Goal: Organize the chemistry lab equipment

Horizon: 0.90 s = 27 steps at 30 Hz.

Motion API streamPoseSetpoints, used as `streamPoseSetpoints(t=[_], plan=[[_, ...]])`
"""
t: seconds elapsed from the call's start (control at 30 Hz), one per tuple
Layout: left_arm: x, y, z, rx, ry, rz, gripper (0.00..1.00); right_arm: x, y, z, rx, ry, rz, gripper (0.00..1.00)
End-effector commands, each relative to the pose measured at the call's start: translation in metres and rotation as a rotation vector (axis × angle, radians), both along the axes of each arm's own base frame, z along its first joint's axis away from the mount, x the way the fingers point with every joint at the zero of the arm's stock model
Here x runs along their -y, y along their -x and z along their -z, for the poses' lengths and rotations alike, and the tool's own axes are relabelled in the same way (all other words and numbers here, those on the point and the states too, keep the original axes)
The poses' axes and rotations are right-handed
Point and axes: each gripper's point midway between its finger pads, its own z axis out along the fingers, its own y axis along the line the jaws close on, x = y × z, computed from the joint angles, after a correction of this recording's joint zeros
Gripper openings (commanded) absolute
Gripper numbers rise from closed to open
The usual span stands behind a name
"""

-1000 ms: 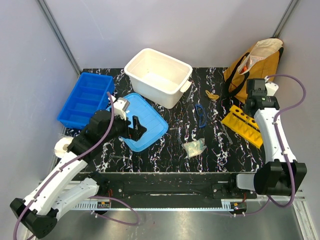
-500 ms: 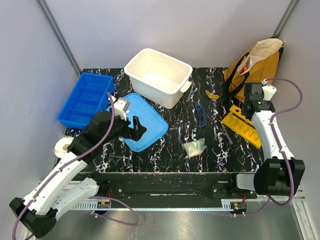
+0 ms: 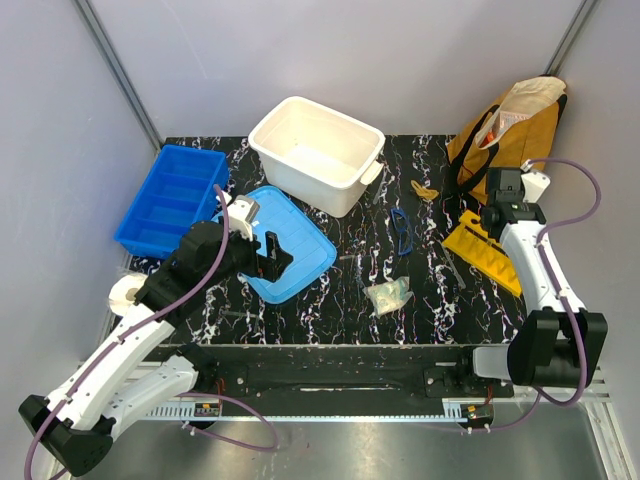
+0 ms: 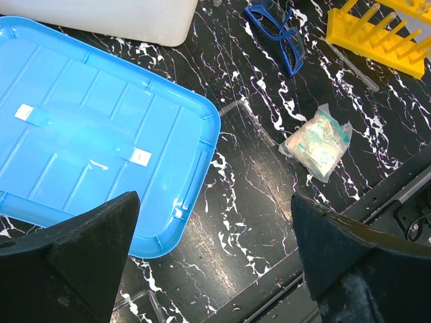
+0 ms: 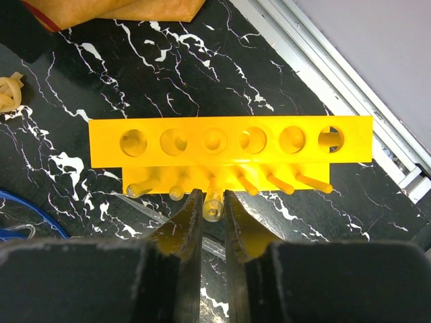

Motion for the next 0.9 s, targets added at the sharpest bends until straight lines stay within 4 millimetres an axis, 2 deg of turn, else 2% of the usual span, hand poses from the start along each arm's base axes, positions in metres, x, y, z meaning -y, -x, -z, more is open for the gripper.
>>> streamPoseSetpoints(t=[0.0, 0.47, 0.87], plan=[[-0.003, -0.002, -0.001, 0.021, -0.003, -0.018, 0.99, 0.002, -0.009, 0.001, 0.042, -0.007, 0.021, 0.18], [-0.004, -0.003, -0.001, 0.021, -0.006, -0.023, 0.99, 0.002, -0.01, 0.019, 0.011, -0.008, 0.022, 0.18], [-0.004, -0.003, 0.0, 0.019, -0.009, -0.026, 0.99, -0.003, -0.012, 0.043, -0.01, -0.044, 0.02, 0.22]])
